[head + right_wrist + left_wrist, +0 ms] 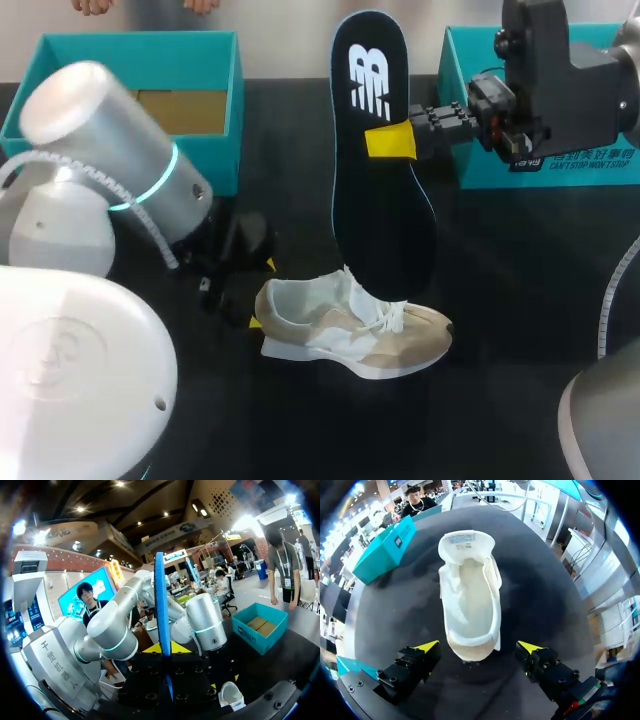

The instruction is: Take the shoe out of the shoebox, open the shoe tongue, remove and reinsert the insole, then place the shoe into the shoebox

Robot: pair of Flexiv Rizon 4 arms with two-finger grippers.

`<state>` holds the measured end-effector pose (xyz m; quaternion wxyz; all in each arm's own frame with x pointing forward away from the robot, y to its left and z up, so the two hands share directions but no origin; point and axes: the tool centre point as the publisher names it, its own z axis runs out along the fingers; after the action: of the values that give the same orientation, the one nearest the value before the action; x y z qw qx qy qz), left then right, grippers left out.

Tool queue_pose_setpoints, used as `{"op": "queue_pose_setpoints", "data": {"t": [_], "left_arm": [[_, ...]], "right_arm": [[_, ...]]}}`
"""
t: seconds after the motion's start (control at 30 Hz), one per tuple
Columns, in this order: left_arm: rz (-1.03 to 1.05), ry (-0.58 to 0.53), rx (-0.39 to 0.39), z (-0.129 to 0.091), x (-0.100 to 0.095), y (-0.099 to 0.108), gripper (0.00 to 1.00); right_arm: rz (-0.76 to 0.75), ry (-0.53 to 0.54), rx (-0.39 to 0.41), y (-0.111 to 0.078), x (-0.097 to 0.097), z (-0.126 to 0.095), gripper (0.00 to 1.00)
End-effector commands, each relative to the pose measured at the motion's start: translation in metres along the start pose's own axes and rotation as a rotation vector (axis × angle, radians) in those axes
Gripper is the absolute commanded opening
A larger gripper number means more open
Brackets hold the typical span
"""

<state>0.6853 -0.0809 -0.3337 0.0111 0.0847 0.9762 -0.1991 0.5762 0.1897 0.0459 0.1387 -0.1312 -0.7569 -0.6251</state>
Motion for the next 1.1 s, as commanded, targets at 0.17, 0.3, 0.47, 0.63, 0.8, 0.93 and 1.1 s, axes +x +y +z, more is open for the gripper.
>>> {"op": "queue_pose_setpoints", "data": {"t": [0.17,0.3,0.47,0.63,0.8,0.93,1.1], "left_arm": [[-0.001,0.025,-0.208,-0.002,-0.006,-0.004,1.00],[-0.001,0.025,-0.208,-0.002,-0.006,-0.004,1.00],[-0.018,0.006,-0.297,0.000,-0.004,-0.008,1.00],[-0.032,0.033,-0.336,0.008,-0.007,-0.014,1.00],[-0.037,0.035,-0.352,0.010,-0.008,-0.016,1.00],[-0.032,0.031,-0.364,0.008,-0.009,-0.017,1.00],[-0.034,0.026,-0.356,-0.002,-0.015,-0.030,1.00]], "right_arm": [[0.001,0.001,0.005,0.003,-0.002,0.005,0.00],[0.001,0.001,0.005,0.003,-0.002,0.005,0.00],[0.001,0.001,0.005,0.003,-0.002,0.005,0.00],[0.001,0.001,0.005,0.003,-0.002,0.005,0.00],[0.001,0.001,0.005,0.003,-0.002,0.005,0.00],[0.001,0.001,0.005,0.003,-0.002,0.005,0.00],[0.001,0.001,0.005,0.003,-0.002,0.005,0.00]]}}
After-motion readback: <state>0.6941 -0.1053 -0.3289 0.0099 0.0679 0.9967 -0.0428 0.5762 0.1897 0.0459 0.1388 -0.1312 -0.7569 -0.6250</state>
